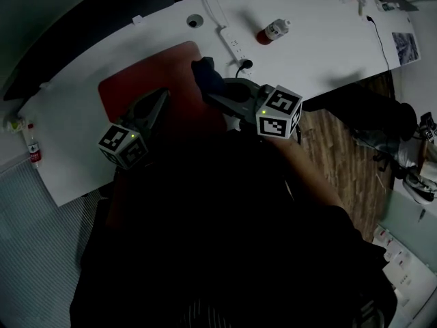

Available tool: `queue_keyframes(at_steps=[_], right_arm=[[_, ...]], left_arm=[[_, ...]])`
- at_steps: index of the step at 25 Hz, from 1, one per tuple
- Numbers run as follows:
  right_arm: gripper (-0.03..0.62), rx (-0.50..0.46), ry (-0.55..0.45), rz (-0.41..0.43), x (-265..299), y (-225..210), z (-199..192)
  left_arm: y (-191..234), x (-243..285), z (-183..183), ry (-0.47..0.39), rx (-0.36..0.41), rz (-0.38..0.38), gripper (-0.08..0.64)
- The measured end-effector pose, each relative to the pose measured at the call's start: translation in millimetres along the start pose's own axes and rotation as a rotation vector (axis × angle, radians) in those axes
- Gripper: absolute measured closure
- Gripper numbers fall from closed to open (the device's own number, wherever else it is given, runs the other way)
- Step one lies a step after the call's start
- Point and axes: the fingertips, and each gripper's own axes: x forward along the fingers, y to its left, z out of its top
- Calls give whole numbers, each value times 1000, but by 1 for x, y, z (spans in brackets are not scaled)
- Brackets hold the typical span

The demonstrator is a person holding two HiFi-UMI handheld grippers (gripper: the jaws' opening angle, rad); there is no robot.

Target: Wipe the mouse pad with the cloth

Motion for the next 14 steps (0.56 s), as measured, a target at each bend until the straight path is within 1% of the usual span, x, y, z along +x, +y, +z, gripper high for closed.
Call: queue_keyframes(at_steps=[2,6,10,14], right_arm=[[534,-15,-14,-22,2,8,2],[534,-19,-20,-46,9,19,1],[534,-32,-7,-43,11,39,-5],[534,-32,-22,-58,6,53,-6]], left_arm=[[-9,-7,7,-28,43,1,552],[-32,-15,10,-9,76,-38,552],[-50,-21,-1,-1,76,-89,552],[-65,-28,-3,-10,84,-119,552]])
